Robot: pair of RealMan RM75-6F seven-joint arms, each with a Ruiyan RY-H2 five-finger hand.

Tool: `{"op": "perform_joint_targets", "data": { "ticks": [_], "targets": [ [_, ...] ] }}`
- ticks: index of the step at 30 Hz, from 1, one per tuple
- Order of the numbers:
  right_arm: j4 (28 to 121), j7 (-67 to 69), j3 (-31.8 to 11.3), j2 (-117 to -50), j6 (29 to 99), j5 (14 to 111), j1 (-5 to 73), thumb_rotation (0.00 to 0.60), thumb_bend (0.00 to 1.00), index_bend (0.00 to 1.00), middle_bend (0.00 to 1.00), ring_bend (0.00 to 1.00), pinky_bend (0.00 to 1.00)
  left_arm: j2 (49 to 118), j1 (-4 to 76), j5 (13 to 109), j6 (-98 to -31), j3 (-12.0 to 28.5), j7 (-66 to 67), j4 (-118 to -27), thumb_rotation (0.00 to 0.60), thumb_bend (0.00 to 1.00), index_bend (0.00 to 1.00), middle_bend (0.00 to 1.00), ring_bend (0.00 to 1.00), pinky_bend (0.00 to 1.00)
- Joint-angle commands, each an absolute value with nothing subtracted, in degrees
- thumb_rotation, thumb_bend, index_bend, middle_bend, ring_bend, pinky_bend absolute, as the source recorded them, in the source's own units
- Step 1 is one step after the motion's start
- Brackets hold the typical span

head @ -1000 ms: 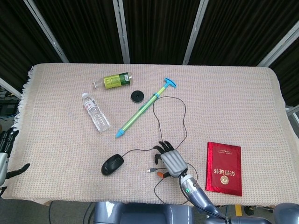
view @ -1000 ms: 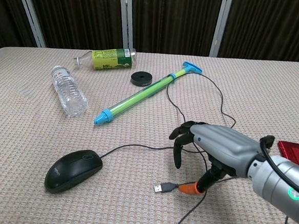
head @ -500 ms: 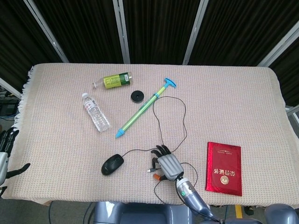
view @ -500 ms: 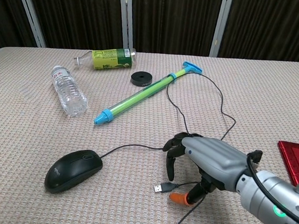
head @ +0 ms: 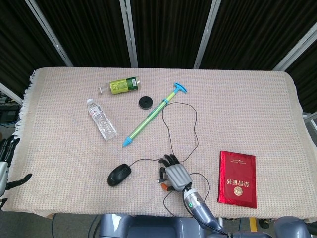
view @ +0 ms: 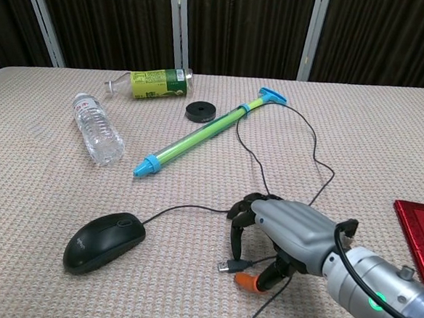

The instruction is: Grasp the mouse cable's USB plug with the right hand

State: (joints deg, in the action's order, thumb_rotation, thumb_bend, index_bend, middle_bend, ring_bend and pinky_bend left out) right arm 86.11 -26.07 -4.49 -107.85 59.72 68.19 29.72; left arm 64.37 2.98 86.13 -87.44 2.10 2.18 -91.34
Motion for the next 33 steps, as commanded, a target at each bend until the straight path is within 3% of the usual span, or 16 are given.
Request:
{"op": "perform_joint_targets", "data": {
  "ticks": [1,19,27,33],
  "targets": [
    [85.88,-26.35,-4.35,-108.20,59.73,67.92,29.71,0.600,0.25,0.52,0.17,0.00,0.00,64.35,2.98,86.10,-87.41,2.11,2.14,-91.40,0.600,0.07,0.00,0.00,0.00,0.00],
    [84.85,-27.07,-4.70,-110.03,60.21,67.17,29.94,0.600,0.26,0.51,0.19,0.00,0.00,64.28,2.95,86.03,-87.29,2.08,2.06,-91.55,0.600,0.07,0.00,0.00,0.00,0.00],
    [84.56,-27.40,-4.06,-110.21,60.38,66.95,29.61,0.600,0.36,0.59,0.22,0.00,0.00,64.18,2.97,85.86,-87.17,2.14,1.77,-91.71,0.600,0.07,0.00,0.00,0.00,0.00],
    [86.27,-25.81,-4.52,-109.36,60.92,67.99,29.46,0.600,0.36,0.60,0.23,0.00,0.00,64.14,2.92,85.79,-87.18,2.16,1.64,-91.77,0.600,0.07,0.00,0.00,0.00,0.00]
  ]
}}
